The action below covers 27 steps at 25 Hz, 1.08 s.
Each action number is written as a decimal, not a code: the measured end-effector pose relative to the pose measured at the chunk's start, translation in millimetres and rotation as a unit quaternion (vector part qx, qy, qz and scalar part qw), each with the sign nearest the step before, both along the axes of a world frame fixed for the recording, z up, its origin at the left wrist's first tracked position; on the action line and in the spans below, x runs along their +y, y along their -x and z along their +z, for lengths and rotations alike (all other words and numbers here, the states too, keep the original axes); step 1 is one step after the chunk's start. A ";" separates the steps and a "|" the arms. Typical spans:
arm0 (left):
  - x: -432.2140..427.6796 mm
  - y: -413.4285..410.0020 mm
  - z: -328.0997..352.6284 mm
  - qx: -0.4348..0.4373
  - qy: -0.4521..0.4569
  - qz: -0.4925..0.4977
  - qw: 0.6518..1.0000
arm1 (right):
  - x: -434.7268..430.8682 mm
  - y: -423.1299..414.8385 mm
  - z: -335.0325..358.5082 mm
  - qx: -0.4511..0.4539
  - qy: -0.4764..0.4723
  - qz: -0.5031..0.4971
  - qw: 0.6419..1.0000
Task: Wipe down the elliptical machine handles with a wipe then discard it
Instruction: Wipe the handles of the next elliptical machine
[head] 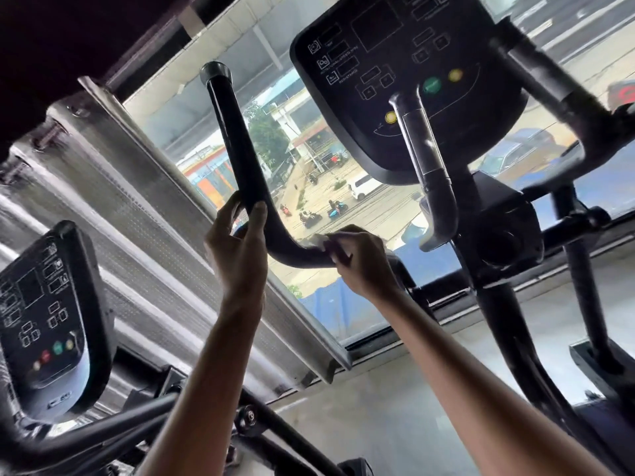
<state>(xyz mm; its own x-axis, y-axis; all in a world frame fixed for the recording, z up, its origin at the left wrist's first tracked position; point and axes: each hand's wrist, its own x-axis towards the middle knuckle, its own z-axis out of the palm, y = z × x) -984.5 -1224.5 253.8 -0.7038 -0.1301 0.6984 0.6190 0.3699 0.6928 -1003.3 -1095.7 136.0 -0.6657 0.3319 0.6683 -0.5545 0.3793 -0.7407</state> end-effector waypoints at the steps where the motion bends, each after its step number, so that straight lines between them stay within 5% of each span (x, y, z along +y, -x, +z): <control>1: 2.8 -4.6 -6.6 0.008 -0.004 0.007 1.000 | 4.1 3.9 -0.1 -0.033 -0.013 -0.001 0.999; 5: 5.7 -14.7 -30.8 0.020 -0.056 0.027 0.998 | -4.2 -5.0 15.5 0.021 0.015 0.074 0.997; 9: 11.0 -23.4 -48.9 0.030 -0.052 0.040 0.997 | 10.9 12.8 4.6 -0.002 -0.039 0.034 0.999; 14: 16.2 -22.0 -67.8 0.047 -0.062 0.064 0.995 | -8.2 10.0 -4.3 0.112 0.018 0.021 0.993; 24: 21.8 -22.0 -74.9 0.067 -0.106 0.069 0.990 | 21.9 61.4 -78.6 -0.101 0.004 -0.064 0.993; 27: 21.6 -21.2 -75.9 0.066 -0.115 0.061 0.989 | 8.2 47.1 -50.9 -0.045 0.024 -0.036 0.998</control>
